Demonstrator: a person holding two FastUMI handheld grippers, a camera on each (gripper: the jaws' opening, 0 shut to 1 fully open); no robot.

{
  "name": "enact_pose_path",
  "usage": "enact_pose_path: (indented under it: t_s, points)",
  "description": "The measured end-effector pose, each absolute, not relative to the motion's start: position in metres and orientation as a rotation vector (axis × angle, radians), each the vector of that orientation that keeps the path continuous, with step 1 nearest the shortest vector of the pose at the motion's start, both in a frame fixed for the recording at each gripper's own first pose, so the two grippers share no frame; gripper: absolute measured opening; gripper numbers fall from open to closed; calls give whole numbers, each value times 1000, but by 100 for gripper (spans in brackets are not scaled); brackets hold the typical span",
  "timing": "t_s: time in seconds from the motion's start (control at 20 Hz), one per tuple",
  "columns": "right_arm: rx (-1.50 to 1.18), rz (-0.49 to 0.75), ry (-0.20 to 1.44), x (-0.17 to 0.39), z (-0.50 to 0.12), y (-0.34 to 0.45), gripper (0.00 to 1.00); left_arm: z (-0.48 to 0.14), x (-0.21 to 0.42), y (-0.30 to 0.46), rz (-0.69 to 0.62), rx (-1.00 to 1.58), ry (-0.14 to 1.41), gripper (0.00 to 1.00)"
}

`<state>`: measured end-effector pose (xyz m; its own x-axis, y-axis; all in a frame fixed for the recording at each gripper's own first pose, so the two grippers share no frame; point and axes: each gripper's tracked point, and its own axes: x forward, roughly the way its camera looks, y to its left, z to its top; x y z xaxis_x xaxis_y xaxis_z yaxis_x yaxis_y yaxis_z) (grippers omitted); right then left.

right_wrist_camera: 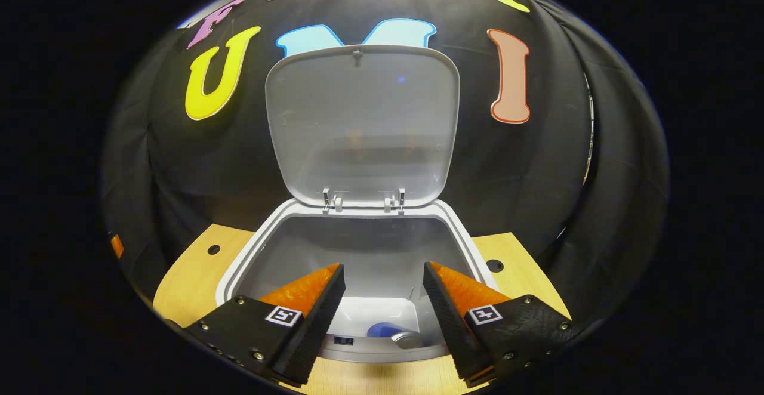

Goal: Press the lid of the desktop garbage bin to open it, pick up the crumpled paper on the desktop and throw it into the bin, then pick up the pop can on the desktop and drop it into the bin, and finally close the garbage bin lid.

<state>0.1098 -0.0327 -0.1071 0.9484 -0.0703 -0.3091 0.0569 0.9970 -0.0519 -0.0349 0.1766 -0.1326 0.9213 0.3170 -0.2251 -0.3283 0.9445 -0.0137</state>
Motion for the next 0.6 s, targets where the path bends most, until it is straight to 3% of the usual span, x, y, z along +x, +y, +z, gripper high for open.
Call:
enact_pose_path:
  t_s: [0.6]
  points:
    - [-42, -66, 295, 110, -106, -33, 86, -132, -39, 175, 337, -38, 223, 95]
